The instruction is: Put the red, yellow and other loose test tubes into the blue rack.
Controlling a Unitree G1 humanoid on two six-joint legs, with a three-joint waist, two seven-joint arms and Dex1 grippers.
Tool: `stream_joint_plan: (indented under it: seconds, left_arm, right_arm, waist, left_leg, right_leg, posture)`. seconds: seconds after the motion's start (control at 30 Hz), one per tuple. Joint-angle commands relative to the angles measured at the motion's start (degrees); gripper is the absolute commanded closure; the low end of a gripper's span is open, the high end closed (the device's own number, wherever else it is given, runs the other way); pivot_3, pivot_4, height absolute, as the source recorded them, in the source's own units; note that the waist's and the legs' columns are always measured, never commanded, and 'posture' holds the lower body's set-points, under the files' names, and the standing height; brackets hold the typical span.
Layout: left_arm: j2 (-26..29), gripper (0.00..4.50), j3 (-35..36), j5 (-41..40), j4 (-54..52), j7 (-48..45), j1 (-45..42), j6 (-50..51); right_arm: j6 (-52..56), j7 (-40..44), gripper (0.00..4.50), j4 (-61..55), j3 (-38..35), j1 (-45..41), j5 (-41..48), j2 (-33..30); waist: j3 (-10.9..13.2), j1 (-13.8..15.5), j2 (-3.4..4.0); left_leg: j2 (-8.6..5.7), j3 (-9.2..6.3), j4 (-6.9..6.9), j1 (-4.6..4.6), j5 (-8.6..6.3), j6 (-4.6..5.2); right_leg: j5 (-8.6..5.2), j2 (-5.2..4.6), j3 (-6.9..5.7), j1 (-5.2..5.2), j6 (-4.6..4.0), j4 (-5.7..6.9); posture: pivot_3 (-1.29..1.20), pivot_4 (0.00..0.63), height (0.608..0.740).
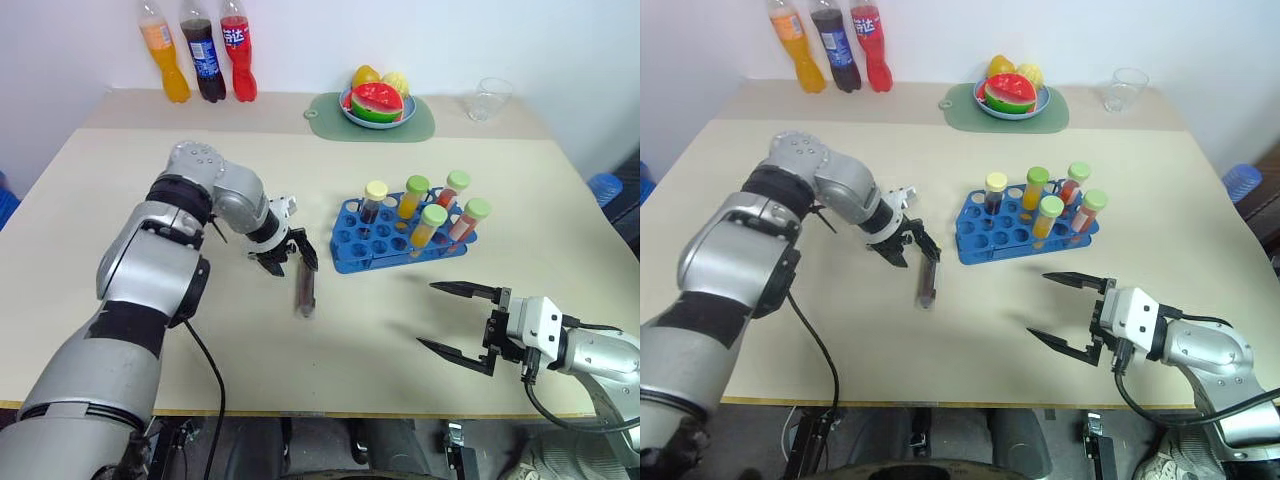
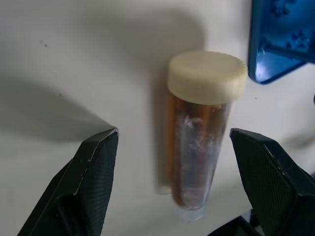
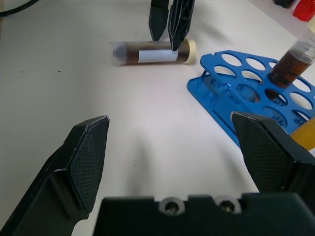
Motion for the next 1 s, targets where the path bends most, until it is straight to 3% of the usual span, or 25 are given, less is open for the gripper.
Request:
stream_joint_plan:
  seconds: [0.03, 0.07, 0.27, 0.3, 0.47, 0.57, 0.67, 0.7, 0.8, 0.9, 1.0]
  left_arm:
    - [-2.63, 0.77, 5.4, 9.25, 2.04, -0.54, -1.91, 0.26]
    - [-3.48, 0.77, 6.86, 11.67, 2.1, -0.7, -2.02, 0.07]
    - [-7.11, 3.56, 14.84, 23.65, 0.28, -2.18, -2.57, 0.06]
    - [-7.39, 3.8, 16.11, 25.23, 0.32, -2.63, -2.65, 0.19]
    - [-7.47, 3.81, 20.6, 29.88, 2.43, -7.1, -4.1, 0.3]
    - [-5.59, 3.81, 19.63, 28.78, -1.04, -13.34, -3.51, 0.3]
    - [1.73, 3.81, 16.19, 21.43, -39.25, -32.31, 12.85, -0.9]
    - [2.77, 3.81, 16.28, 20.53, -47.42, -37.97, 16.78, -2.19]
    - [8.7, 3.81, 11.3, 29.51, -65.07, -60.25, 26.75, -23.32]
    - [9.86, 3.81, 8.34, 36.0, -67.34, -72.03, 30.53, -34.76]
    - [7.19, 3.81, 6.87, 44.22, -68.12, -81.94, 34.75, -53.93]
  right_arm:
    - [-0.24, -1.28, 0.13, -2.78, -2.04, 0.93, 0.1, 0.35]
    - [-0.19, -1.63, 0.13, -3.06, -2.13, 1.23, 0.0, 0.41]
    - [-0.17, -3.12, 0.06, -3.85, -2.8, 2.84, -0.38, 0.51]
    - [-0.12, -3.3, 0.06, -3.94, -2.79, 2.87, -0.44, 0.51]
    - [-0.2, -4.26, 0.06, -4.16, -2.68, 2.95, -0.78, 0.78]
    - [-0.49, -4.54, 0.06, -3.61, -2.76, 2.66, -1.01, 0.82]
    - [-0.42, -5.6, 0.06, -2.6, -2.63, 1.48, -1.49, 1.38]
    - [-0.48, -5.76, 0.06, -2.27, -2.71, 1.35, -1.57, 1.58]
    - [-0.89, -6.61, 0.06, -1.39, -2.41, 1.22, -2.48, 2.54]
    - [-1.42, -7.87, 0.06, -0.61, -2.05, 1.33, -3.72, 3.68]
    - [-0.9, -10.39, 0.06, -0.86, -2.72, 1.93, -4.18, 5.74]
  waist:
    - [0.0, 0.0, 0.0]
    - [-0.01, -0.01, 0.01]
    - [0.01, 0.11, -0.02]
    - [0.01, 0.06, -0.02]
    - [0.0, 0.04, -0.01]
    - [0.01, -0.05, -0.03]
    - [0.03, -0.89, 0.08]
    - [0.03, -1.18, 0.07]
    - [0.04, -0.52, 0.08]
    - [0.03, 0.68, 0.09]
    - [-0.01, 1.31, 0.14]
  left_leg:
    - [0.0, 0.0, 0.0, 0.0, 0.0, 0.0]
    - [0.0, -0.01, 0.0, 0.0, 0.0, 0.0]
    - [-0.03, -0.03, 0.02, -0.02, 0.0, -0.02]
    - [-0.03, -0.03, 0.01, -0.02, 0.0, -0.02]
    - [-0.03, -0.05, 0.01, -0.01, 0.02, -0.05]
    - [-0.04, -0.05, 0.01, -0.03, 0.02, -0.05]
    - [-0.01, -0.01, -0.1, 0.03, 0.04, -0.11]
    - [0.09, -0.02, -0.16, 0.07, 0.12, -0.27]
    - [0.14, -0.05, -0.31, 0.06, 0.53, -0.98]
    - [0.13, -0.03, -0.31, 0.03, 0.43, -0.78]
    - [0.12, -0.04, -0.08, 0.0, 0.29, -0.51]
  right_leg:
    - [0.0, 0.0, 0.0, 0.0, 0.0, 0.0]
    - [0.0, 0.0, -0.01, 0.0, 0.0, 0.0]
    - [0.0, -0.03, -0.02, 0.01, 0.01, 0.0]
    - [0.0, -0.02, -0.02, 0.01, 0.01, 0.0]
    - [0.01, -0.02, -0.02, 0.01, 0.02, 0.02]
    - [0.01, -0.01, -0.03, 0.01, 0.03, 0.02]
    - [0.01, -0.06, 0.03, -0.05, 0.04, 0.1]
    - [0.03, -0.03, 0.12, -0.13, 0.05, 0.22]
    - [0.04, 0.06, 0.0, -0.2, 0.05, 0.38]
    - [-0.01, 0.07, -0.01, -0.21, -0.12, 0.31]
    - [0.07, 0.04, -0.01, -0.07, -0.22, 0.11]
  posture:
    - [0.0, 0.15, 0.74]
    - [0.0, 0.15, 0.74]
    - [0.0, 0.15, 0.74]
    - [0.0, 0.15, 0.74]
    - [0.0, 0.15, 0.74]
    - [0.0, 0.15, 0.74]
    - [0.0, 0.15, 0.74]
    - [0.0, 0.15, 0.74]
    - [0.0, 0.15, 0.74]
    - [0.0, 0.15, 0.74]
    - [0.0, 0.15, 0.74]
